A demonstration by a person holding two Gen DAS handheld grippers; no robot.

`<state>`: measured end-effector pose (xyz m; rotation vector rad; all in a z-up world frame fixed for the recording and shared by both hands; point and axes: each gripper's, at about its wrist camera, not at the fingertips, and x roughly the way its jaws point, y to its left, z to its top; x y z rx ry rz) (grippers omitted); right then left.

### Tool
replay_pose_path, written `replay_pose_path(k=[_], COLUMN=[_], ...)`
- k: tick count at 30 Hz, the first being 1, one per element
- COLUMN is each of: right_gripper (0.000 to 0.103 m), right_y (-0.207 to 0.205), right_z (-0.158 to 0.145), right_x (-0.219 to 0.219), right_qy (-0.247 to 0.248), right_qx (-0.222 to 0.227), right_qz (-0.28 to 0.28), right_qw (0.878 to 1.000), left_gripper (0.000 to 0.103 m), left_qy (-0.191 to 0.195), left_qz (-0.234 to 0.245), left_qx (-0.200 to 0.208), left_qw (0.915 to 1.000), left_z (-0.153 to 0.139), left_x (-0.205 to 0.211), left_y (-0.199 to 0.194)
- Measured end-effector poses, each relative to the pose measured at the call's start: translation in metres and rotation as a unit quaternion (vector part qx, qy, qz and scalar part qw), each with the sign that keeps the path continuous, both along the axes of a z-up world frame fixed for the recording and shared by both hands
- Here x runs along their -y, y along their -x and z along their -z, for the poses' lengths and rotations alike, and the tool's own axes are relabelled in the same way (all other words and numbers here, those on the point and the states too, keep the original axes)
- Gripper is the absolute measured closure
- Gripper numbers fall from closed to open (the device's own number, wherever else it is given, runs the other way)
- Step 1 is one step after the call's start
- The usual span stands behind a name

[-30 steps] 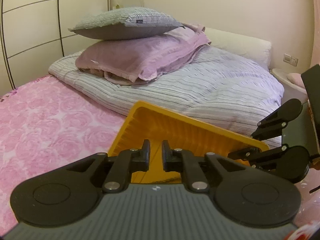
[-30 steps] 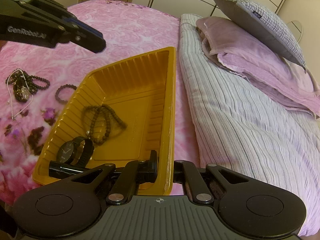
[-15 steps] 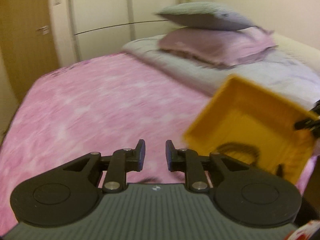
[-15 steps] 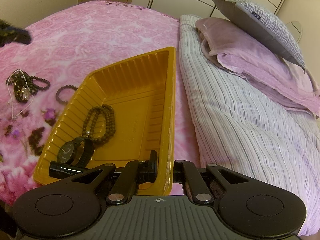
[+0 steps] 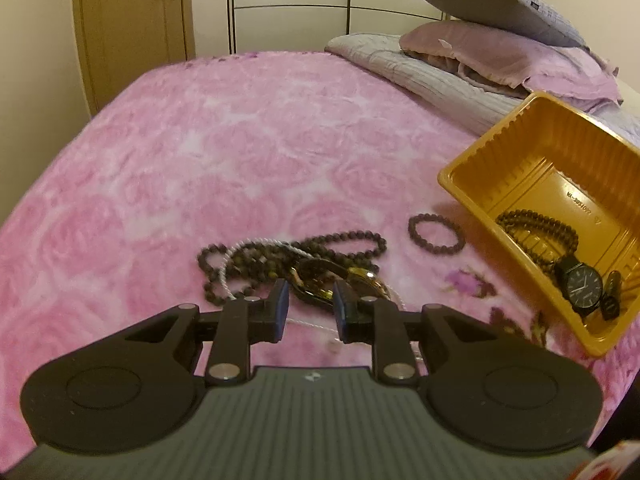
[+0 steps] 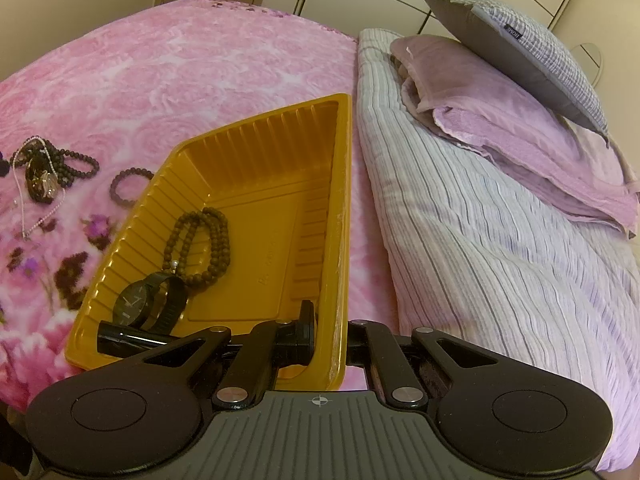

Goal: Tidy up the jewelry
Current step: 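Move the open left tool back toward the remaining jewelry, then grasp the gold-and-black ring piece with the left tool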

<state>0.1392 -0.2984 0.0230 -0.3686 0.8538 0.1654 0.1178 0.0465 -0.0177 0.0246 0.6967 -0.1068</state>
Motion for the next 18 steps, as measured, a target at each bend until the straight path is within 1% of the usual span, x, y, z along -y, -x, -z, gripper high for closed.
replay_pose_path(k=[1,3,5,8,11,15,16,18], right_gripper=[0.097,0.097,0.097,0.097,0.097,0.097,0.097,0.097], right_y=[0.0,0.0,0.0,0.0,0.0,0.0,0.0,0.0], right_z=[0.0,0.0,0.0,0.0,0.0,0.0,0.0,0.0], right_x=[0.0,-0.001,-0.001,-0.001,-0.001,-0.001,-0.001,-0.001], right_qy=[0.001,0.0,0.001,0.002,0.002,0.001,0.001,0.001], right_qx=[0.0,0.0,0.0,0.0,0.0,-0.001,0.0,0.0], right_qz=[0.0,0.0,0.0,0.0,0.0,0.0,0.0,0.0], right_qw=[1.0,1.0,1.0,1.0,1.0,1.0,1.0,1.0], left_gripper=[0.079,0.073,0.07,0.07,0.07,0.071,0.072,0.081], left_qy=[0.006,0.008,0.005,0.006,0.009,0.009,0.006,0.003], left_qz=[0.004,0.015,0.024,0.029,0.024,0.016,0.013,0.007], left_qx=[0.0,0.001,0.0,-0.008,-0.008,-0.02,-0.023,-0.032], left_qw=[1.0,0.9999,0.9997,0.9995,0.9996,0.9996,0.9996,0.9994], left_z=[0.002,0.007,0.01,0.018,0.022,0.028,0.029,0.033], left_x=[0.003,0.012,0.021,0.032,0.04,0.044,0.045,0.045], left_y=[-0.001,-0.001,-0.005,-0.016,-0.024,-0.035,-0.037,-0.042])
